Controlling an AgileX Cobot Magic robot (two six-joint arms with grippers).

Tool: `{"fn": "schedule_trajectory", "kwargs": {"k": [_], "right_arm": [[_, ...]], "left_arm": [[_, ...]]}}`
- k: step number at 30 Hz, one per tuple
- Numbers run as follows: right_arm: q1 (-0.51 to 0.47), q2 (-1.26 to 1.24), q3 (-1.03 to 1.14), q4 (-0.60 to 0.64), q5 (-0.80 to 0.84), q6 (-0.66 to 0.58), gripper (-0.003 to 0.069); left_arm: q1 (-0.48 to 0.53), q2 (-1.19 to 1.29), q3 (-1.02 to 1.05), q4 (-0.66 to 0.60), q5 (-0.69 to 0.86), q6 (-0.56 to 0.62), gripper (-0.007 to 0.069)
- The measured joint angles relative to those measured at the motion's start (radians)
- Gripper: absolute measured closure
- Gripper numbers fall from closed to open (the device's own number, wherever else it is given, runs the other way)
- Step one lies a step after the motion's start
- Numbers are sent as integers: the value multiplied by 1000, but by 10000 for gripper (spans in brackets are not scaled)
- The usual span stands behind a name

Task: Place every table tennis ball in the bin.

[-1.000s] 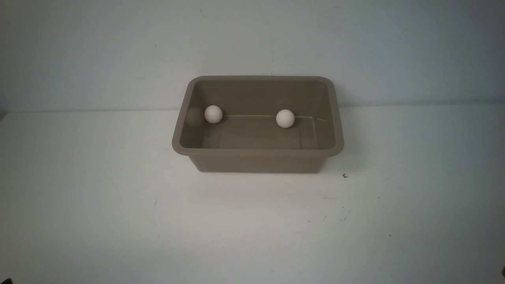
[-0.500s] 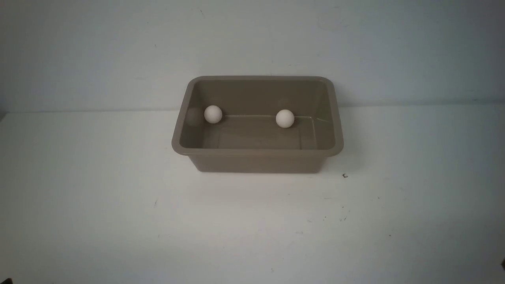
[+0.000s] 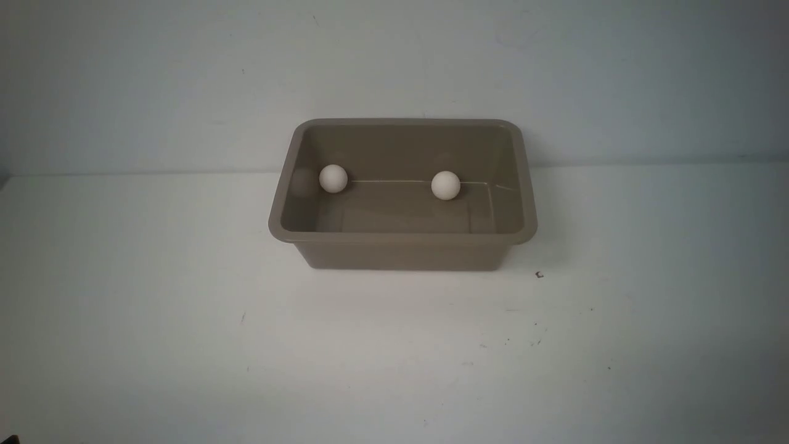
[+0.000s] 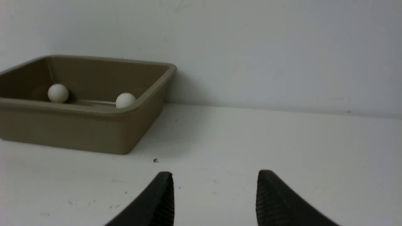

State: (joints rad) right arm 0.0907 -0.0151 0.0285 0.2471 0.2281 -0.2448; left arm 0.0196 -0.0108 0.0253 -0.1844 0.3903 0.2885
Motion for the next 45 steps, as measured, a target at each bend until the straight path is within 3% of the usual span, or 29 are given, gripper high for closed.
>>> {"fn": "schedule_trajectory", "kwargs": {"k": [3,7,10,19,33,37,45], "right_arm": [[0,0,0,-77,-16,105,323],[0,0,0,-296,-23,384,323],[0,0,0,-339,-18,443,323],[0,0,0,-258,113,297,323],[30,0,-2,-247,137,148,323],[80,0,-3,-247,138,171,323],[88,0,-3,-247,141,210,323]], "left_arm": [[0,0,0,0,0,0,220],[0,0,0,0,0,0,220],[0,0,0,1,0,0,220],[0,0,0,1,0,0,220],[0,0,0,1,0,0,220],[0,0,0,1,0,0,220],[0,0,0,1,0,0,220]]}}
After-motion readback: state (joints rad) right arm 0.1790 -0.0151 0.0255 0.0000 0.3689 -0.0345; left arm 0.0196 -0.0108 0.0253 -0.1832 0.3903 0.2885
